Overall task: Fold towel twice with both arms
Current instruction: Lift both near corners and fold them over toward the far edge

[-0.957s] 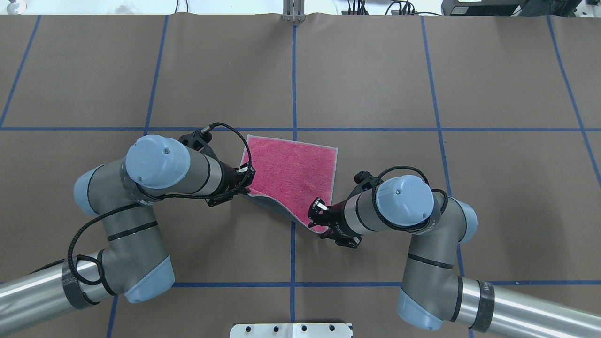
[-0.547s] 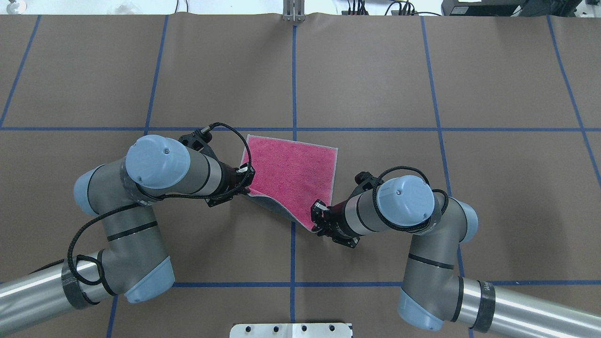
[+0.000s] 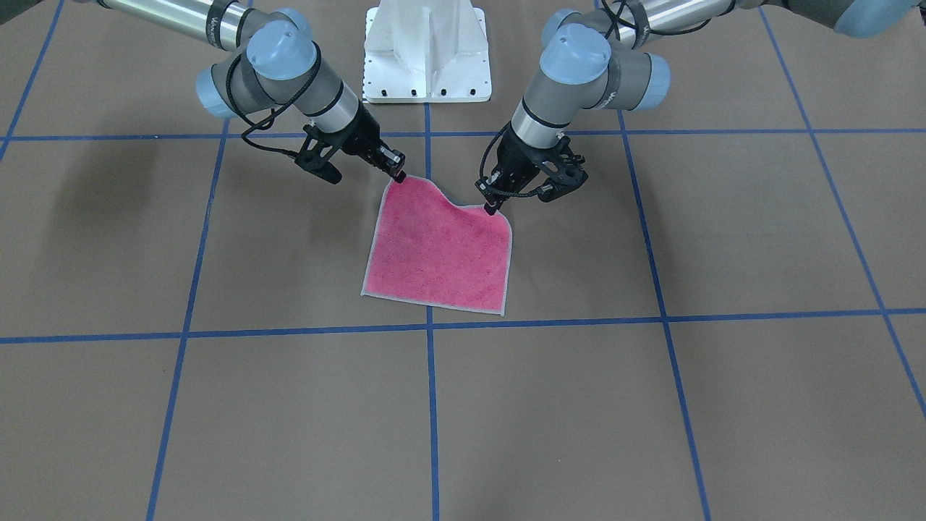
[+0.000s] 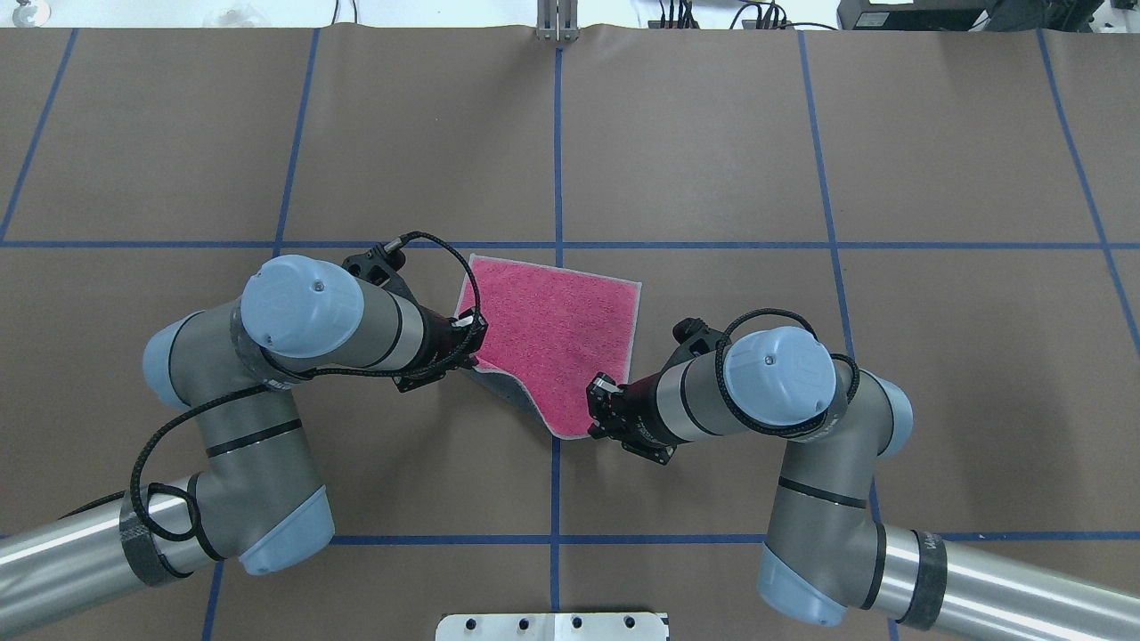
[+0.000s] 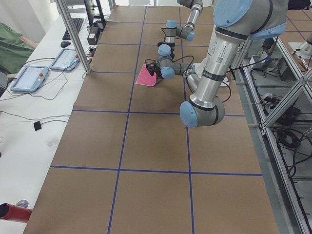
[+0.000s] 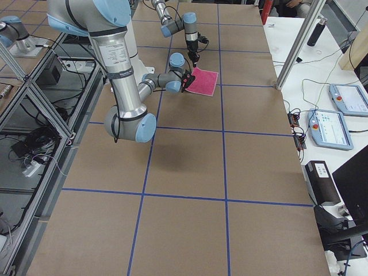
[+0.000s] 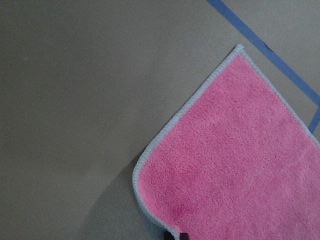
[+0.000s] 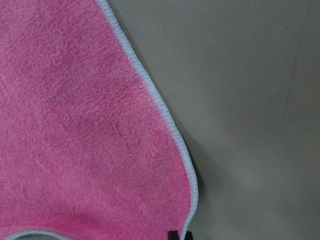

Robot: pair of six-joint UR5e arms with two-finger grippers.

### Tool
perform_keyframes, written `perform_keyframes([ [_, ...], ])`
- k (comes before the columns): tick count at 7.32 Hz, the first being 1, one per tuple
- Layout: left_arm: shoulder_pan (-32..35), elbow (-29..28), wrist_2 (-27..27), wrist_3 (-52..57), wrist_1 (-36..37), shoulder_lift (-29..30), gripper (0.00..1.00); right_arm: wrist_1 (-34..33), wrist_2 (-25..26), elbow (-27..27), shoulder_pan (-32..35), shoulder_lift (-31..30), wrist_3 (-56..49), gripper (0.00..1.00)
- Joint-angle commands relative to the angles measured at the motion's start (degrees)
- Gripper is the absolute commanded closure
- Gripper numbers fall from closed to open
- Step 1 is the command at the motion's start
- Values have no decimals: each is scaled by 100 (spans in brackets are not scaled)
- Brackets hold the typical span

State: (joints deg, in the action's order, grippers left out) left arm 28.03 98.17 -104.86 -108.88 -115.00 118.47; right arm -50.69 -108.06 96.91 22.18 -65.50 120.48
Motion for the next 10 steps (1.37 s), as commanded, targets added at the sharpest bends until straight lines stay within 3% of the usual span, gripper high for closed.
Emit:
perform_keyframes([
  [1,105,0,1,8,-5,27,100,191,4,-6,163,-7,2,100],
  [3,290,-60,-8,43,-14,36,100,200,4,-32,392,2,-24,100],
  [6,440,-805,-8,43,-109,737,100,209,13,-295,717,46,-15,100],
  [10,800,-1229,-17,69,-374,765,100,209,13,-893,955,590,-24,100],
])
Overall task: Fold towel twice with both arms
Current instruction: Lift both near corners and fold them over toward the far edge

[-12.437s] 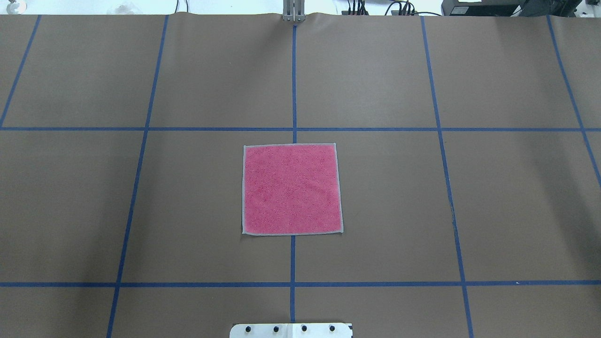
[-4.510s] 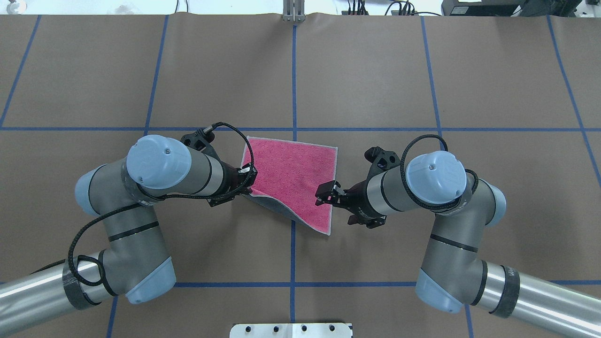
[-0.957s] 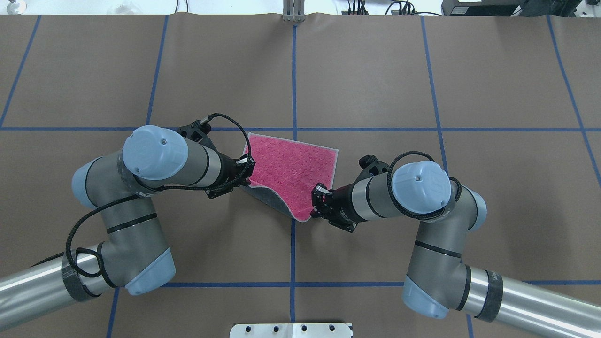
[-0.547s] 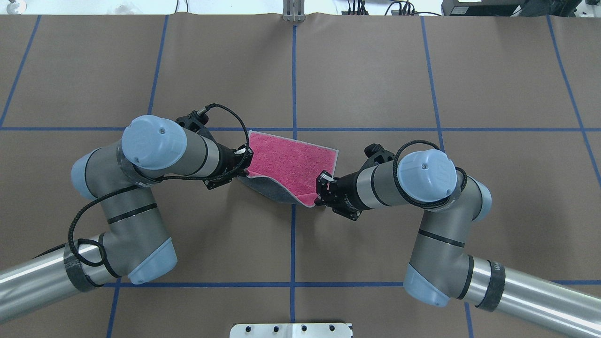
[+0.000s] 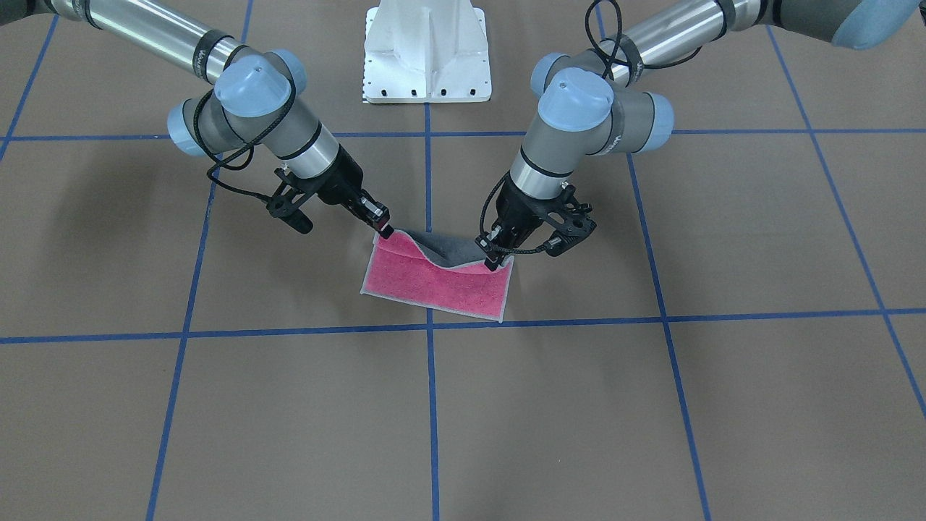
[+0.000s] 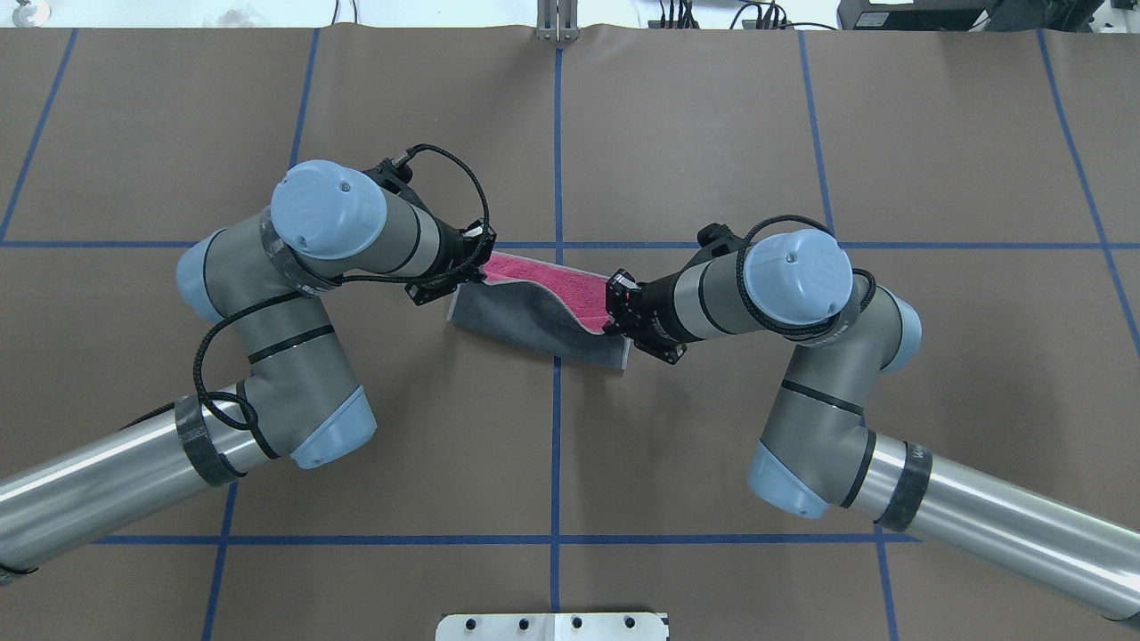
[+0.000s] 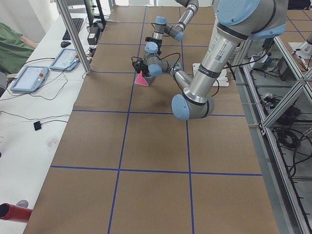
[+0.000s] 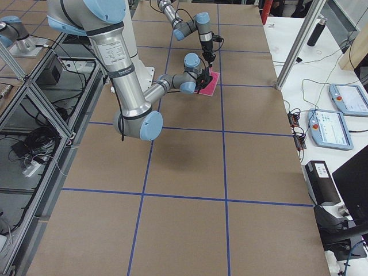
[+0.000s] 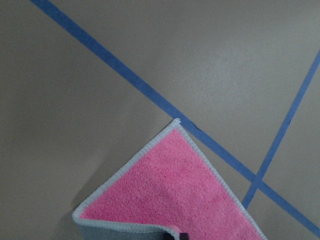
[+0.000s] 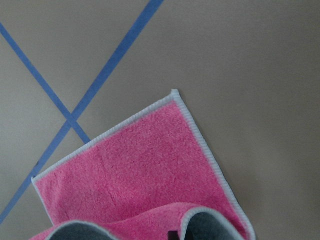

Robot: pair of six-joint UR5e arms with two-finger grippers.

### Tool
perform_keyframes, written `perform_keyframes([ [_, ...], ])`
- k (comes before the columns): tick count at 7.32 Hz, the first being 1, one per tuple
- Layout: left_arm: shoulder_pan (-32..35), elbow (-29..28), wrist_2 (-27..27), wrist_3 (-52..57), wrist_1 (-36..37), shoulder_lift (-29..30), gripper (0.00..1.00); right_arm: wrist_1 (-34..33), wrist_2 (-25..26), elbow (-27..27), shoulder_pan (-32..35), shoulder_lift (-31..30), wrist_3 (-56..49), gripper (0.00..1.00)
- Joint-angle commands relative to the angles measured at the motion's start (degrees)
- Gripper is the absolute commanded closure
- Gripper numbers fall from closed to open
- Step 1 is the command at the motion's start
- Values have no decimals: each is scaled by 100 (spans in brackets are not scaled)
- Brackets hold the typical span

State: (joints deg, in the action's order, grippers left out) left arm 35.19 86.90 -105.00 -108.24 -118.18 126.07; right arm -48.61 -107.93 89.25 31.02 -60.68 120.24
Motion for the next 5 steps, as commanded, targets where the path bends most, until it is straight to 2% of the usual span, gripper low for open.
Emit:
perform_keyframes([
  [1,93,-138,-3,5,-56,14,100,0,0,-154,149,109,0,100],
  [5,85,-400,-3,5,-335,58,100,0,0,-259,282,118,-27,100],
])
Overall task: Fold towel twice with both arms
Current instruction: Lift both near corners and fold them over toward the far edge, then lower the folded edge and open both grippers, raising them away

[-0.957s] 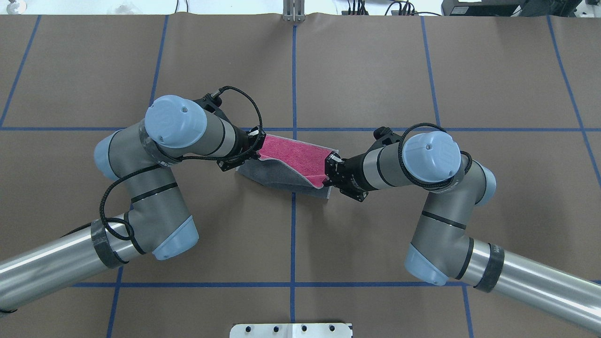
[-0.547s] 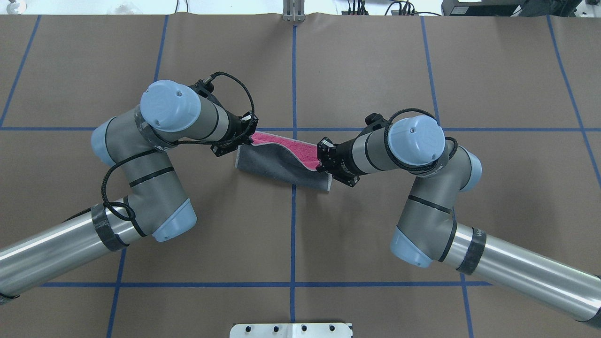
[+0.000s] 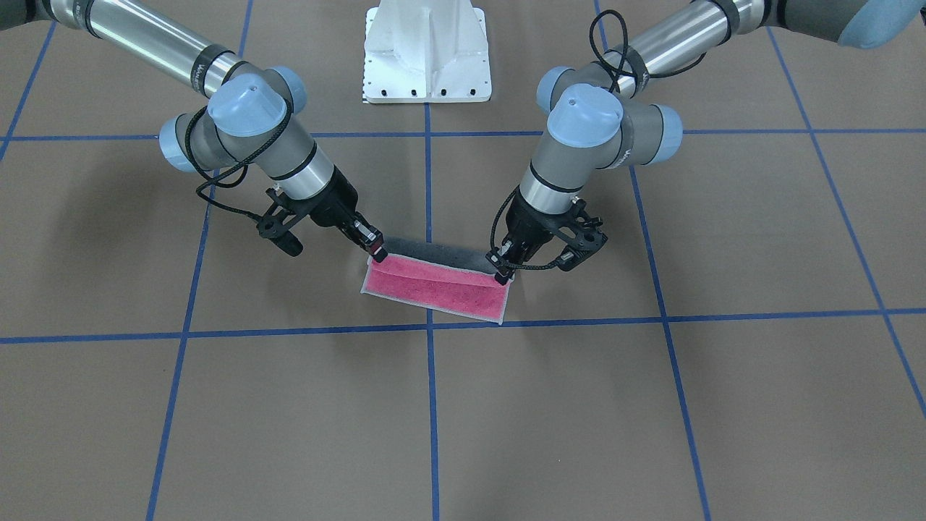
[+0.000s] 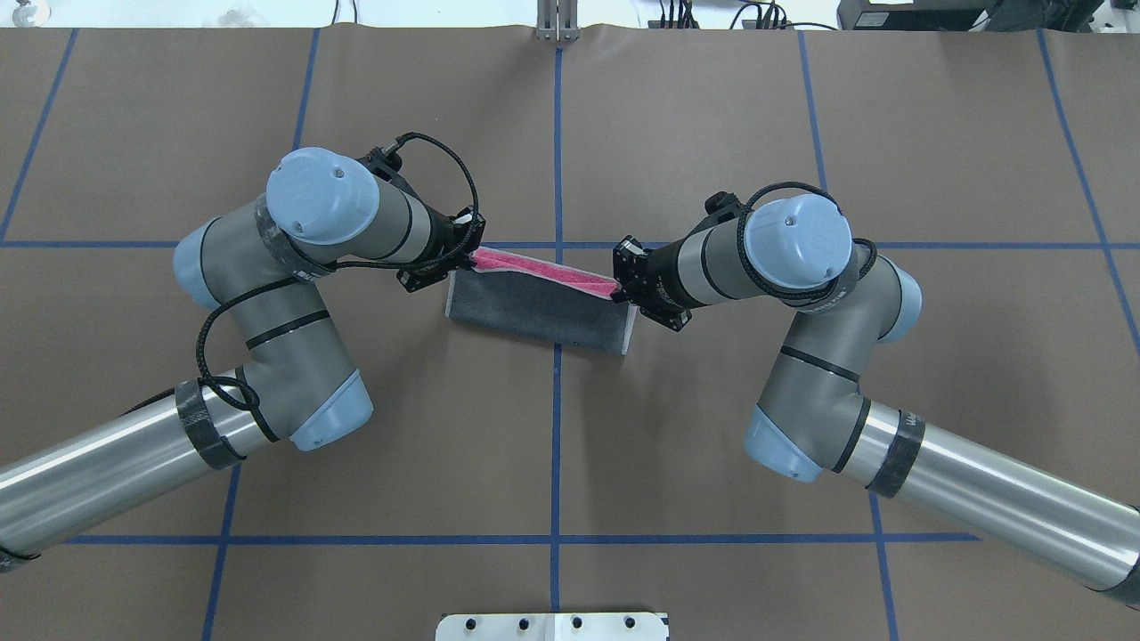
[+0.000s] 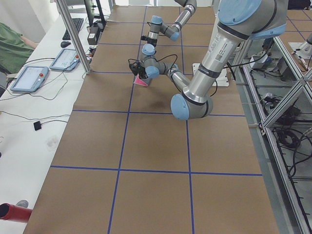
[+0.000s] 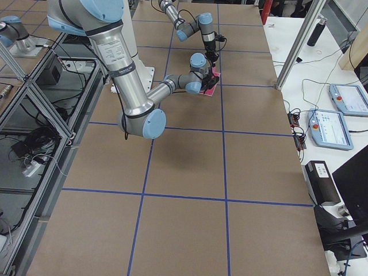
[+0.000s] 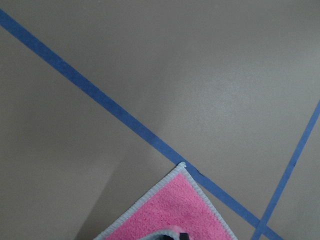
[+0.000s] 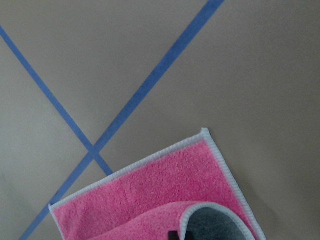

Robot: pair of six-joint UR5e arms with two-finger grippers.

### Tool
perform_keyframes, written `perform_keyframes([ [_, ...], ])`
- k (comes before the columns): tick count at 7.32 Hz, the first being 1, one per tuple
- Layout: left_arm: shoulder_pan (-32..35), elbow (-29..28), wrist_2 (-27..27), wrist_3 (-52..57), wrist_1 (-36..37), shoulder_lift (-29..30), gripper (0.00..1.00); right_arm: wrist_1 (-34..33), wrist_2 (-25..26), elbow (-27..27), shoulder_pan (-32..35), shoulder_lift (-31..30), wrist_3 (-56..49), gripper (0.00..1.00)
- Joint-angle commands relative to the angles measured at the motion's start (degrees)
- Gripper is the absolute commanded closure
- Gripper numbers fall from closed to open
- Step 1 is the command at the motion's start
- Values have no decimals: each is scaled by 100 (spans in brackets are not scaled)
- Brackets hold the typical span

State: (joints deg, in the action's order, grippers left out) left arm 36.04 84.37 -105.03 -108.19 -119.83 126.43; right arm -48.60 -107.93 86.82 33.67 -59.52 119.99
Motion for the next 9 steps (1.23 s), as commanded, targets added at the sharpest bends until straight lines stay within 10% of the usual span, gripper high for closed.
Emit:
perform_keyframes([
  [1,-1,-262,0,0,-303,22,100,9,9,-16,17,11,-2,100],
  [8,0,-299,0,-44,-348,30,100,26,26,-394,69,301,-2,94],
  [9,-1,-299,9,-61,-348,48,74,26,18,-386,95,301,-2,25],
])
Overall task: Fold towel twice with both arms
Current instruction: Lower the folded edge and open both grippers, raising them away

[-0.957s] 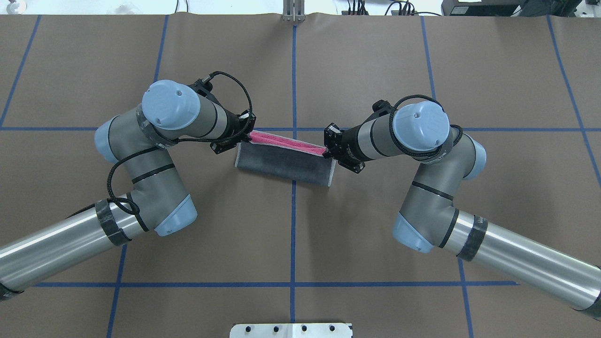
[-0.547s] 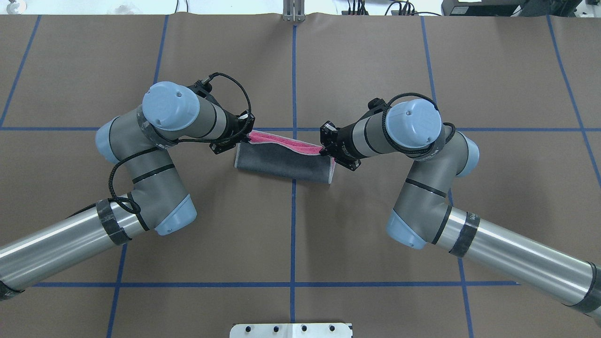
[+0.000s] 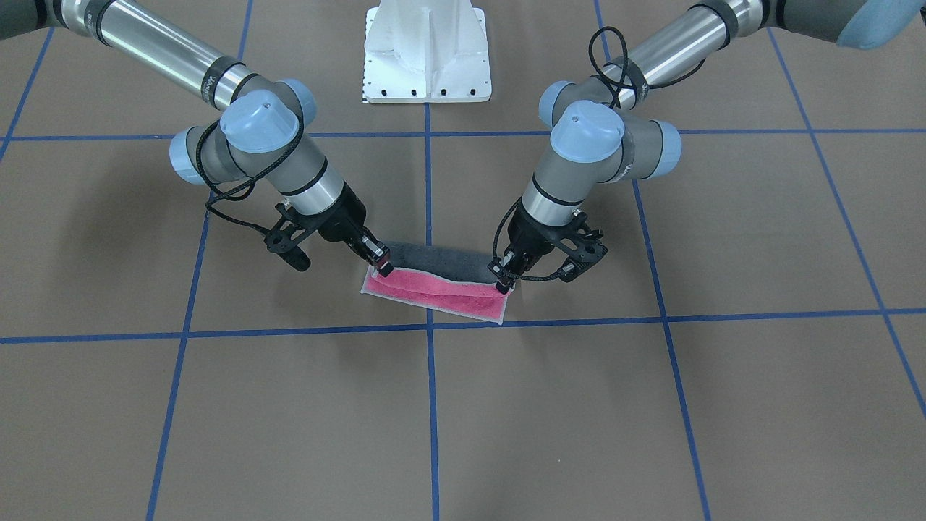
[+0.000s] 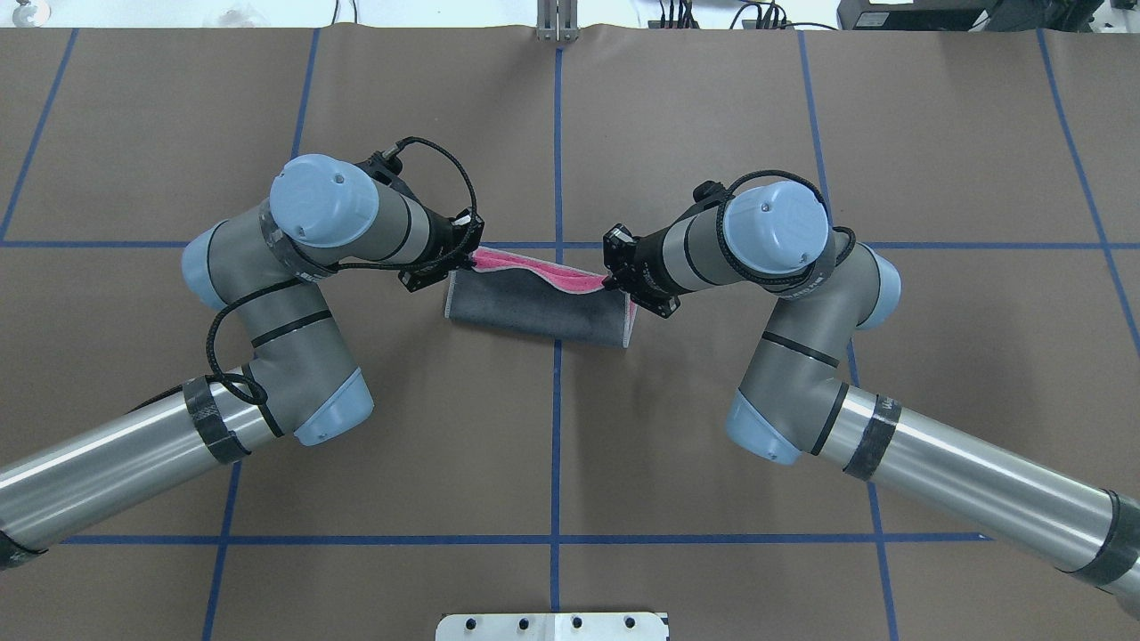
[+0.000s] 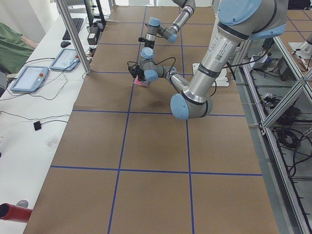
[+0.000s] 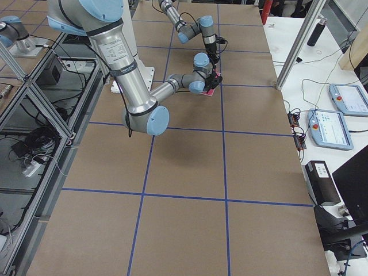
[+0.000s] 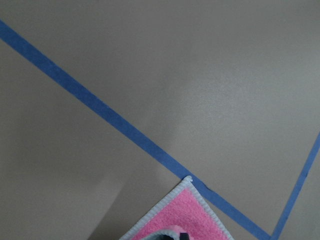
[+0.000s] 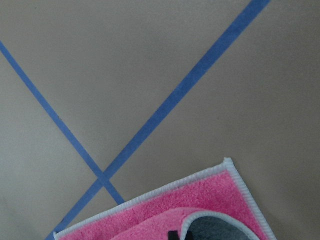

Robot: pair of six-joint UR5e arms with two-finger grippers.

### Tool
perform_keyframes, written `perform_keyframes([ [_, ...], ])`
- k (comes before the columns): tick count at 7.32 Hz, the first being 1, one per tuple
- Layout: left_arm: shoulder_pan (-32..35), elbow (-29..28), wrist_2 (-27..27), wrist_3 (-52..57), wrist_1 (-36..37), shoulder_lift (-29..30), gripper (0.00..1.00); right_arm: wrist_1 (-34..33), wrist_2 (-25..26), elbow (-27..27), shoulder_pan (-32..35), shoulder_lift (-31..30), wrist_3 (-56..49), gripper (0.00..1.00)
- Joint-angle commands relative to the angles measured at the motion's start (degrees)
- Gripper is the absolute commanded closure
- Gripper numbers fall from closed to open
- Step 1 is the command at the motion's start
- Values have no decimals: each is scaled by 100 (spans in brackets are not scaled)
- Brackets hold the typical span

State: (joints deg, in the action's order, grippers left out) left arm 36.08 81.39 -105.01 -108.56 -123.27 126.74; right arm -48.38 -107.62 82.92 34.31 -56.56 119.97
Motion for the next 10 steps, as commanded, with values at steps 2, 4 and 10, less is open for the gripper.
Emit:
perform_keyframes([
  [2,-4,-35,16,-25,4,9,0,-5,-22,-12,93,5,17,1],
  [4,5,-44,16,-25,-4,18,0,-5,-109,-21,199,5,18,1],
  [10,785,26,-1123,80,48,35,0,-993,-479,380,-2,-48,97,2],
])
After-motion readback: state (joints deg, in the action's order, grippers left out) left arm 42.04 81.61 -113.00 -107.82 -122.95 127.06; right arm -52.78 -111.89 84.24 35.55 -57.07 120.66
